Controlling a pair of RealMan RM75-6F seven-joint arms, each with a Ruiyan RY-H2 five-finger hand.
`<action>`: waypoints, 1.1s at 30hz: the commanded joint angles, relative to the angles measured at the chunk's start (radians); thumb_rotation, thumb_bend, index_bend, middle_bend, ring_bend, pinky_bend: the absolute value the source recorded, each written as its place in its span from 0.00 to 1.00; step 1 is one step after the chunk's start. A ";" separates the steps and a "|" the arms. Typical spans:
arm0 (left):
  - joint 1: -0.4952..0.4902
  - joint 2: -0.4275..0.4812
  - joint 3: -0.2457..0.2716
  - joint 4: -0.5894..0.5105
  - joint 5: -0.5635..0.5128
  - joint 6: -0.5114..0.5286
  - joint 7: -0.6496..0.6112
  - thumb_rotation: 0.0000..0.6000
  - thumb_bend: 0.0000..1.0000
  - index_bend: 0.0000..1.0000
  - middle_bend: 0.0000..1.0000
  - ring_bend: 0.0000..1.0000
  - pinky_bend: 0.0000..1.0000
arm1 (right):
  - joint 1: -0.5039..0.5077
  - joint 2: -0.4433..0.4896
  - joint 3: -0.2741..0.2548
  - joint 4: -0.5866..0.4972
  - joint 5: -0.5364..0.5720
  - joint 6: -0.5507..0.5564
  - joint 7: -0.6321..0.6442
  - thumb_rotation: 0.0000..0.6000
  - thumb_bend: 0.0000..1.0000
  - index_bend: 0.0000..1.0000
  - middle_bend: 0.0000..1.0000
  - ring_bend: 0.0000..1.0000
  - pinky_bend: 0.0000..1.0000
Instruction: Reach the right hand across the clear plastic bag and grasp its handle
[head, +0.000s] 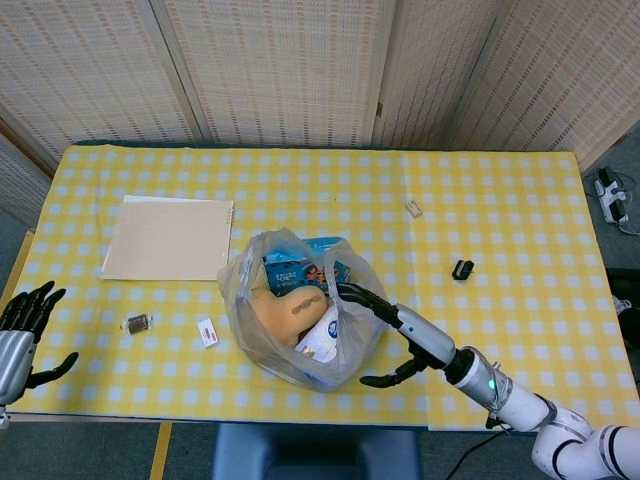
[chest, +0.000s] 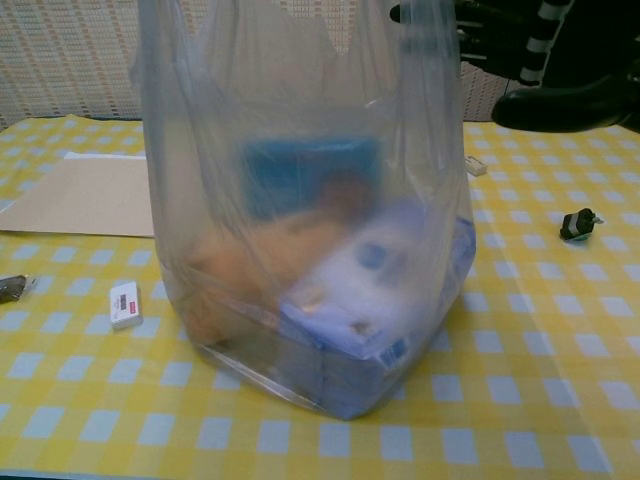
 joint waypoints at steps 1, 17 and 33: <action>-0.001 0.003 0.001 0.001 0.003 -0.001 -0.009 1.00 0.29 0.00 0.03 0.02 0.00 | 0.017 0.003 0.012 -0.019 0.023 -0.028 -0.030 1.00 0.24 0.00 0.01 0.03 0.00; 0.022 0.007 -0.011 0.000 0.001 0.052 -0.036 1.00 0.29 0.00 0.05 0.04 0.00 | 0.118 -0.010 0.077 -0.120 0.157 -0.210 -0.110 1.00 0.24 0.00 0.01 0.03 0.00; 0.031 0.036 -0.002 -0.001 0.020 0.061 -0.105 1.00 0.29 0.00 0.05 0.05 0.00 | 0.227 -0.088 0.181 -0.172 0.319 -0.378 -0.190 1.00 0.24 0.00 0.01 0.03 0.00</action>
